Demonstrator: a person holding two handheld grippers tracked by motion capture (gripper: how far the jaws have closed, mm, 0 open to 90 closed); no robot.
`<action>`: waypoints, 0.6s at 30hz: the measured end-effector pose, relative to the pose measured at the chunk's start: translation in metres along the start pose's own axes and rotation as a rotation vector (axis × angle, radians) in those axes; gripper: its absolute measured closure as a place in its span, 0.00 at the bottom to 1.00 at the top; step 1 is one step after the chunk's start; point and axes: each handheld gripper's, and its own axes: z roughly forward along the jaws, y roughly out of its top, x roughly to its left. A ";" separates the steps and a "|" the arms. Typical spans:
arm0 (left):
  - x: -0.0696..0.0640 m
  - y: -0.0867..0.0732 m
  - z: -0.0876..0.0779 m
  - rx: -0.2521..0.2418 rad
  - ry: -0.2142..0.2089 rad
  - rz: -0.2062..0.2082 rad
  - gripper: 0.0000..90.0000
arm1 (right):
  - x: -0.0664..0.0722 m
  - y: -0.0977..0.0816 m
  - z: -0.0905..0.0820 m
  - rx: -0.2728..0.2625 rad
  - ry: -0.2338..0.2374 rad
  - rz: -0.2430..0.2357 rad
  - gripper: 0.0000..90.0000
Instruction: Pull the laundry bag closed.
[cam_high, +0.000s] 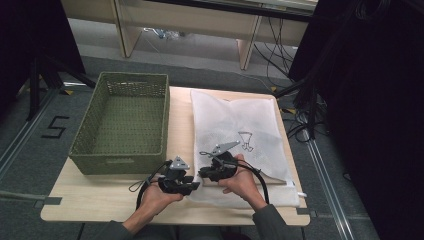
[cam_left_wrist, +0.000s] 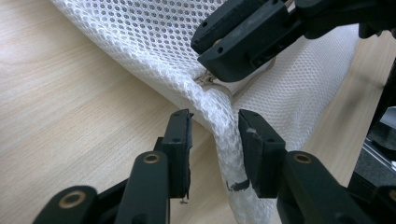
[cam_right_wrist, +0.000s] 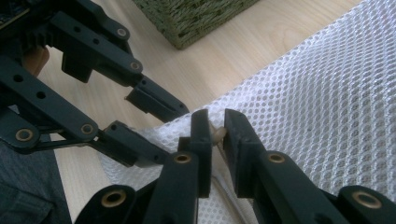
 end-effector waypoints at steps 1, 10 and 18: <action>0.001 0.001 0.000 -0.004 -0.006 -0.012 0.71 | 0.000 0.000 0.000 0.000 -0.001 0.005 0.92; 0.002 0.000 0.001 -0.008 -0.017 -0.010 0.84 | -0.003 -0.003 0.001 0.012 0.003 0.006 0.90; 0.001 0.000 0.001 -0.002 -0.017 -0.001 0.86 | -0.005 -0.007 0.001 0.024 0.013 0.011 0.90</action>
